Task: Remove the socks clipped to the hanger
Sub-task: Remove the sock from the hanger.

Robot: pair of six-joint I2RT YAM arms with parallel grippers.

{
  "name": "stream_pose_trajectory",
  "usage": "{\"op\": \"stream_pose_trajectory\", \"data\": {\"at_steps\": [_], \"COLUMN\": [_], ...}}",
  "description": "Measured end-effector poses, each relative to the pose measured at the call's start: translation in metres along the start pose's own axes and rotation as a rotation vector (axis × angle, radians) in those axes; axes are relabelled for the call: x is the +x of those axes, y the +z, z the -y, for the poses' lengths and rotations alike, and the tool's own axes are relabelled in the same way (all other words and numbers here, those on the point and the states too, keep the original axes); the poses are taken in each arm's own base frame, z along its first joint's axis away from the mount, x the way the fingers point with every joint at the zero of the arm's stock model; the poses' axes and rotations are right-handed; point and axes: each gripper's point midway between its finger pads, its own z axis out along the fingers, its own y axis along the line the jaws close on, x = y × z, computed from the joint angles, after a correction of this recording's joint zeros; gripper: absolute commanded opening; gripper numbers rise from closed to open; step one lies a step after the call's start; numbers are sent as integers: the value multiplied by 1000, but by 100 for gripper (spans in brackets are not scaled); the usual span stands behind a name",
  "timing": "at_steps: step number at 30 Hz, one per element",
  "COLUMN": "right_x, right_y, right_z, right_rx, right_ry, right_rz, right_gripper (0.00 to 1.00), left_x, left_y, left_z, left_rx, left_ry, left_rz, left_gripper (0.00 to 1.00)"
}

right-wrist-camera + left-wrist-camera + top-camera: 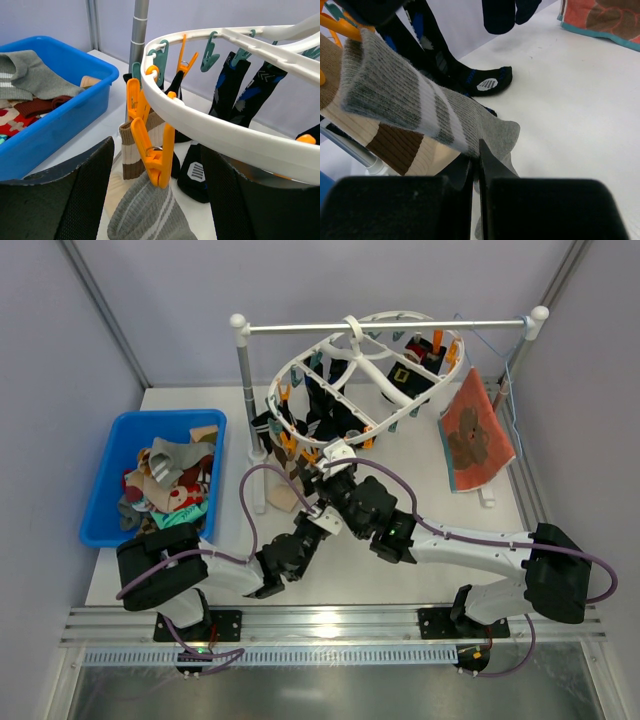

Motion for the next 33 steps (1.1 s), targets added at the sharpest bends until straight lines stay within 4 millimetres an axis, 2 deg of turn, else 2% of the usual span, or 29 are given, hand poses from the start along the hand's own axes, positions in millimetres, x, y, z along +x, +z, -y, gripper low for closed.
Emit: {"op": "stream_pose_trajectory", "data": {"at_steps": [7, 11, 12, 14, 15, 18, 19, 31, 32, 33], "right_x": [-11, -15, -16, -18, -18, -18, -17, -19, -19, -18], "right_y": [1, 1, 2, 3, 4, 6, 7, 8, 8, 8], "right_z": [-1, -1, 0, 0, 0, 0, 0, 0, 0, 0], "right_rx": [-11, -11, -9, -5, -3, 4, 7, 13, 12, 12], "right_ry": [8, 6, 3, -3, -6, -14, -16, -24, -24, -24], "right_rz": [52, 73, 79, 89, 93, 102, 104, 118, 118, 117], "right_gripper": [71, 63, 53, 40, 28, 12, 4, 5, 7, 20], "left_x": [-3, -4, -5, -4, -4, -1, 0, 2, 2, 2], "left_y": [2, 3, 3, 3, 3, 3, 3, 3, 3, 3], "left_z": [2, 2, 2, 2, 2, 4, 4, 5, 4, 4], "left_rx": [0, -1, -1, -2, -1, 1, 3, 2, 1, 0], "left_ry": [-9, -11, -12, -12, -11, -7, -4, -1, 0, 1], "left_rz": [10, 13, 13, 13, 11, 5, 3, -2, -3, -4], "left_gripper": [0, 0, 0, 0, 0, 0, 0, 0, 0, 0]}}
